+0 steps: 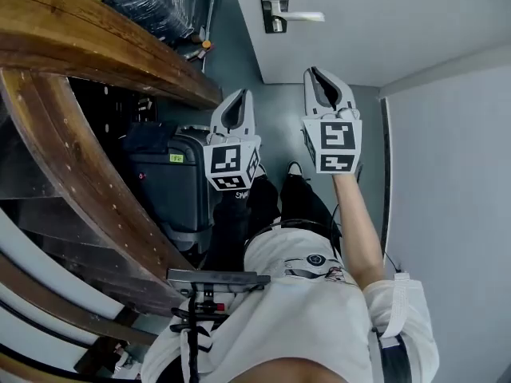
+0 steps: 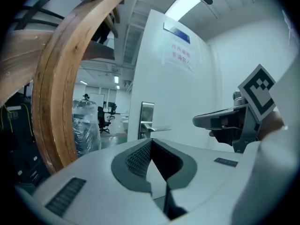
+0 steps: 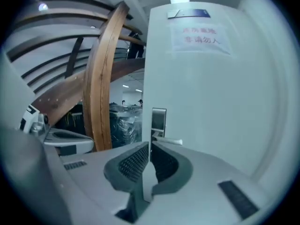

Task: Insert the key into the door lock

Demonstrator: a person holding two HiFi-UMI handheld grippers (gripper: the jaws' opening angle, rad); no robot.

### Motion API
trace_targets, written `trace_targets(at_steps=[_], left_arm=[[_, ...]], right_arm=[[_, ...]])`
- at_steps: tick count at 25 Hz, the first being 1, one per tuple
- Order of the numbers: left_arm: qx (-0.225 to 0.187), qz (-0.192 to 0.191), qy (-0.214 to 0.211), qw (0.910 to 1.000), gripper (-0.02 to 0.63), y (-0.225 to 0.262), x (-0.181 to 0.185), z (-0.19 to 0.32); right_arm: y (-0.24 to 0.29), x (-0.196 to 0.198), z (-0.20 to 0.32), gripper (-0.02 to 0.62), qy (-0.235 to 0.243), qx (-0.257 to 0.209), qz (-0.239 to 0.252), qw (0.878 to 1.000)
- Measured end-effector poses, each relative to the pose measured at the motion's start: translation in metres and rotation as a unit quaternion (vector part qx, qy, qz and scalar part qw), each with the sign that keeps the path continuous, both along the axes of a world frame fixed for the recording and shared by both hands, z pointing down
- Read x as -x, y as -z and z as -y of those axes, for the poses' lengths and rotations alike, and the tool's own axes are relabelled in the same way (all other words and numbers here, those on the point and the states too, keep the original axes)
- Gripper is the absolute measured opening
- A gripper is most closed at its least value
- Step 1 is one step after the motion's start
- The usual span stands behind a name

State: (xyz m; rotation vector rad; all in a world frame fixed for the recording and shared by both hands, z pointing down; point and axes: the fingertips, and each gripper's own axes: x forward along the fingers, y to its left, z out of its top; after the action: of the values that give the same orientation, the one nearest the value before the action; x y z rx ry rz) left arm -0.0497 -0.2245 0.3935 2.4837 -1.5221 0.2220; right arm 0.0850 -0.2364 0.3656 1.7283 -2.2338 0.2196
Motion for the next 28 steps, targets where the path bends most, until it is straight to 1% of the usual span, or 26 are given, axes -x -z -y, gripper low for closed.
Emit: trace_targets(at_steps=[1, 2, 4, 8, 12, 16, 21, 28], left_arm=[[-0.004, -0.003, 0.000, 1.0000, 0.002, 0.012, -0.004, -0.003], [-0.007, -0.005, 0.000, 1.0000, 0.002, 0.024, -0.008, -0.007], [-0.015, -0.009, -0.002, 0.9998, 0.002, 0.046, -0.015, -0.015], [-0.038, -0.003, -0.012, 0.9992, 0.002, 0.084, -0.026, -0.025], [-0.062, -0.004, -0.013, 0.9980, 0.002, 0.111, -0.029, -0.028], [-0.075, -0.008, -0.013, 0.9971, 0.002, 0.126, -0.032, -0.032], [-0.085, -0.012, -0.025, 0.9960, 0.002, 0.136, -0.042, -0.036], [-0.092, -0.014, -0.030, 0.9952, 0.002, 0.141, -0.048, -0.032]], right_arm=[[0.013, -0.007, -0.008, 0.027, -0.006, -0.004, 0.014, 1.000], [0.025, -0.015, -0.017, 0.006, -0.013, -0.007, 0.025, 1.000], [0.046, -0.028, -0.031, 0.006, -0.024, -0.015, 0.041, 0.999], [0.082, -0.042, -0.050, 0.006, -0.025, -0.037, 0.053, 0.998], [0.102, -0.049, -0.057, 0.006, -0.025, -0.052, 0.063, 0.996], [0.114, -0.048, -0.060, 0.006, -0.014, -0.065, 0.065, 0.996], [0.126, -0.045, -0.063, 0.006, -0.007, -0.074, 0.073, 0.995], [0.132, -0.044, -0.061, 0.006, 0.003, -0.084, 0.080, 0.993]])
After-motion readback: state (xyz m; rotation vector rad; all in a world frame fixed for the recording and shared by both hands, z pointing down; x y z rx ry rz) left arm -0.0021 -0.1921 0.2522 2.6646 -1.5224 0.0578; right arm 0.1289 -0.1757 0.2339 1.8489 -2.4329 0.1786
